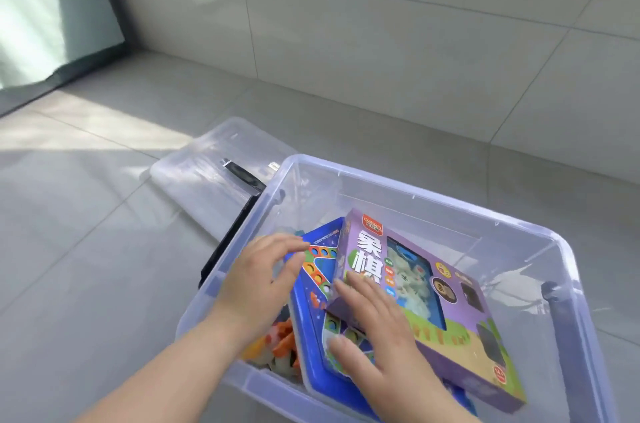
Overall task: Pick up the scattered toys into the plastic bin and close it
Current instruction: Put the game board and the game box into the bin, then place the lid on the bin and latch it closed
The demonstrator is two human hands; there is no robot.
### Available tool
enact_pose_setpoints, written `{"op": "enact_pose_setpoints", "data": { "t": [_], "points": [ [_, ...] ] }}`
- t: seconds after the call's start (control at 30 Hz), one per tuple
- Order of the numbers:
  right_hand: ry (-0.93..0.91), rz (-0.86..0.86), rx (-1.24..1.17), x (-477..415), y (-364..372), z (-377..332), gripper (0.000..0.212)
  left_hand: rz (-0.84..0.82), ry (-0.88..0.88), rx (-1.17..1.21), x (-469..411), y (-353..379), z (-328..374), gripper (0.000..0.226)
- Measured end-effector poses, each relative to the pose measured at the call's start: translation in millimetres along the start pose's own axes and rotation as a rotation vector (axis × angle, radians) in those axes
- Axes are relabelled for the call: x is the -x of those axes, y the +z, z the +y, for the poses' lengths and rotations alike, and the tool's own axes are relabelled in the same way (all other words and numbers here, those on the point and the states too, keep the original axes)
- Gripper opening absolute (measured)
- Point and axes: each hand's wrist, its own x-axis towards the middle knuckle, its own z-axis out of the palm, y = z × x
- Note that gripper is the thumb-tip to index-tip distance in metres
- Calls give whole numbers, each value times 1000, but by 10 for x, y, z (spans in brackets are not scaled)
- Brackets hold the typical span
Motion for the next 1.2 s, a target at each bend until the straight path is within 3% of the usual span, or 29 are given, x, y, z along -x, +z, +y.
{"op": "enact_pose_setpoints", "data": {
  "t": [0.07, 0.17, 0.3, 0.4, 0.5, 0.63, 0.83, 0.97, 1.2],
  "points": [
    [-171, 17, 96, -40, 178, -145, 70, 220, -64, 22, -84, -313, -154, 20],
    [-399, 170, 369, -135, 491, -319, 78, 430, -258, -25, -190, -715, -594, 24],
    [-560, 235, 562, -214, 802, -381, 64, 370, -569, -102, -174, -875, -1309, 31],
    [-500, 291, 624, -380, 773, -412, 64, 206, -632, -164, -189, -759, -1647, 32],
    [-426, 386, 647, -640, 705, -480, 69, 62, -597, -167, -277, -583, -1825, 34],
    [-450, 488, 674, -931, 590, -522, 55, -65, -550, -181, -432, -454, -2015, 37],
    [-437, 451, 752, -1115, 368, -385, 45, -310, -274, -519, -511, -364, -2249, 51],
    [-424, 462, 779, -1166, 277, -280, 43, -397, -71, -673, -738, -206, -2219, 63],
    [-460, 483, 759, -1256, 251, -249, 43, -425, -42, -827, -913, -9, -2351, 66]
  ]
}}
